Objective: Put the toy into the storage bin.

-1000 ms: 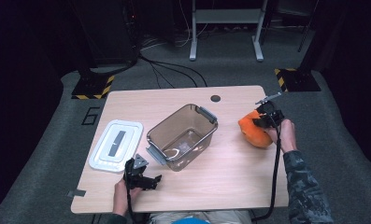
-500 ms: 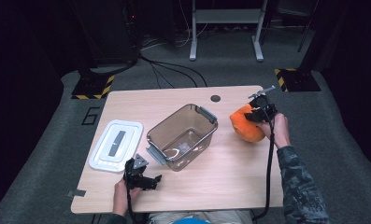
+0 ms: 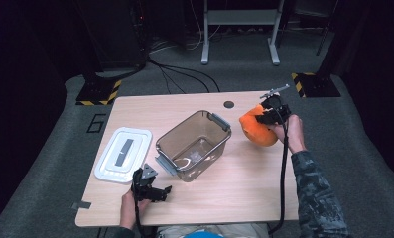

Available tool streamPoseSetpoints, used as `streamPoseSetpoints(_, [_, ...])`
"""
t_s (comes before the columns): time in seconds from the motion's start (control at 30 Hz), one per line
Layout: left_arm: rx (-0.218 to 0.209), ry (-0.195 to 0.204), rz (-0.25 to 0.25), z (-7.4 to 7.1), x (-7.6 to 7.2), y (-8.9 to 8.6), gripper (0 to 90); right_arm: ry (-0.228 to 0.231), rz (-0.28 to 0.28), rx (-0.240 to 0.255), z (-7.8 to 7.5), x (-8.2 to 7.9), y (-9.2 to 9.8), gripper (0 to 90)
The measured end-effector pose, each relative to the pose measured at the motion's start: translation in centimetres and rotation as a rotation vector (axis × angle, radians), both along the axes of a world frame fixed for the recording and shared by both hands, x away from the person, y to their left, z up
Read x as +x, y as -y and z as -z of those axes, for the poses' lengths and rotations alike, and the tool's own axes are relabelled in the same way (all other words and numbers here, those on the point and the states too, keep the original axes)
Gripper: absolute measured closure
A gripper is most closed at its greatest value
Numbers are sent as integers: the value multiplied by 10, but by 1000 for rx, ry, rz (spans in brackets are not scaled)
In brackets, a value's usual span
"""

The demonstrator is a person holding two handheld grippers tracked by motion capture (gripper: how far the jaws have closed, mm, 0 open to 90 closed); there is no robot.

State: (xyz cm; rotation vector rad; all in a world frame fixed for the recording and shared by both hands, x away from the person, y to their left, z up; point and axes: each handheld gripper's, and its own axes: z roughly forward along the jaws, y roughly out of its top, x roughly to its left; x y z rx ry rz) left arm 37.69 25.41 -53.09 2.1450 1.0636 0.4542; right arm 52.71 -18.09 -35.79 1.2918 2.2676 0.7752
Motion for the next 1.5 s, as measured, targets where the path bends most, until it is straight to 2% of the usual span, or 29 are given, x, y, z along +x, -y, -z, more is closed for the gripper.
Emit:
streamPoseSetpoints(0.43, [1, 0, 0, 0, 0, 0, 2, 23, -14, 11, -24, 2, -10, 721])
streamPoseSetpoints(0.97, [0, 0, 0, 0, 0, 0, 2, 73, -35, 15, -54, 2, -25, 721])
streamPoseSetpoints(1.5, [7, 6, 4, 0, 0, 0, 2, 113, -83, 11, -81, -1, -40, 719])
